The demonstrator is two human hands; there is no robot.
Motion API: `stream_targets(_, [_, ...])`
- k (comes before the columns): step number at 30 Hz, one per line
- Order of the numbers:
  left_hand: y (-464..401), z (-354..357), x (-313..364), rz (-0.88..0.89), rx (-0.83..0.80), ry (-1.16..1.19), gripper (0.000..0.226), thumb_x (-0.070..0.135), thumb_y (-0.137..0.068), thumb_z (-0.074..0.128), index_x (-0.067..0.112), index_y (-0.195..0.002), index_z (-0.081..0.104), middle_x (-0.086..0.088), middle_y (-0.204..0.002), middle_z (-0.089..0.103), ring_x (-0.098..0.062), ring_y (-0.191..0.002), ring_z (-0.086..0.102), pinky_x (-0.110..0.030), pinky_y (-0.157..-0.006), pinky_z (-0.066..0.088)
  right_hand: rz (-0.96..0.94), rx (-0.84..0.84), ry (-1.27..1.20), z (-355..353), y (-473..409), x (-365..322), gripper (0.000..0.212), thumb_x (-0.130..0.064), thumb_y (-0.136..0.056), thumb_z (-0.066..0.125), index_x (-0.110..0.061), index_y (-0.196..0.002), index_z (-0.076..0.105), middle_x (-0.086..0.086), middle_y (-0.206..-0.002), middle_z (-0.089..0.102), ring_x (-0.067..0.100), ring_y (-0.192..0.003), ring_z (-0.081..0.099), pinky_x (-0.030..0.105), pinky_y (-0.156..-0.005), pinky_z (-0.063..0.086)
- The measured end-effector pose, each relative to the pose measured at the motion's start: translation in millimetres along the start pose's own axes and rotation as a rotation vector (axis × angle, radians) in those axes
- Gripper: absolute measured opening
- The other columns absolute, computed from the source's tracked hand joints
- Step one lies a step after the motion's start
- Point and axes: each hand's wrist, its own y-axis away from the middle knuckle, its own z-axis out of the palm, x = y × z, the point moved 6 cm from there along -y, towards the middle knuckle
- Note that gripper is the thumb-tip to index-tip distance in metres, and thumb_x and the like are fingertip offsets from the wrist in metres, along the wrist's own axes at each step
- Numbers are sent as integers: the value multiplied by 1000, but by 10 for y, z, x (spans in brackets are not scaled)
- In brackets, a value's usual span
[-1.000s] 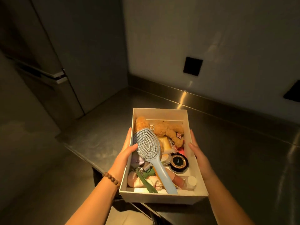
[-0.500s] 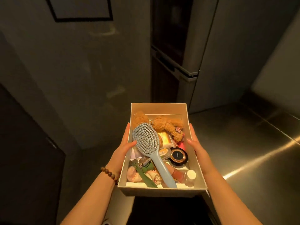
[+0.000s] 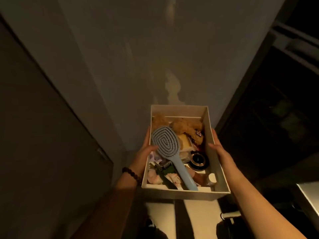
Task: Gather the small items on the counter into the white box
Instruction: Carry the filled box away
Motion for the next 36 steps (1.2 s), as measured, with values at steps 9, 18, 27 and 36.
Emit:
stream_targets(9, [-840, -523, -150, -284, 102, 100, 26, 1, -91, 43, 18, -84, 60, -18, -86, 57, -32, -82, 56, -35, -67, 45, 124, -1, 94, 157, -1186, 239, 50, -31, -89, 45, -55, -132, 37, -10, -127, 55, 15, -106, 66, 23, -75, 56])
stream_targets(18, [-1773, -763, -1005, -193, 115, 15, 38, -13, -90, 43, 21, -103, 51, 4, -84, 60, -3, -70, 62, -17, -64, 51, 165, 21, 250, -321, -2195, 1138, 63, -11, -94, 42, -46, -143, 23, -23, -123, 48, -8, -97, 61, 10, -70, 51])
stream_targets(27, [-2580, -1273, -3244, -351, 280, -35, 23, 1, -92, 51, 15, -76, 59, -1, -75, 57, 4, -50, 60, -11, -47, 47, 172, -54, 322, -1115, -3211, 3326, 74, 0, -90, 48, -55, -137, 31, -30, -129, 52, -7, -111, 58, 14, -81, 52])
stream_targets(36, [-3485, -1861, -5497, -413, 170, -115, 19, 16, -91, 58, 14, -109, 63, -8, -106, 63, -21, -92, 61, -32, -78, 55, 209, -111, 334, -1775, -4139, 5541, 84, -5, -89, 56, -50, -147, 14, -16, -141, 46, 5, -120, 55, 27, -94, 50])
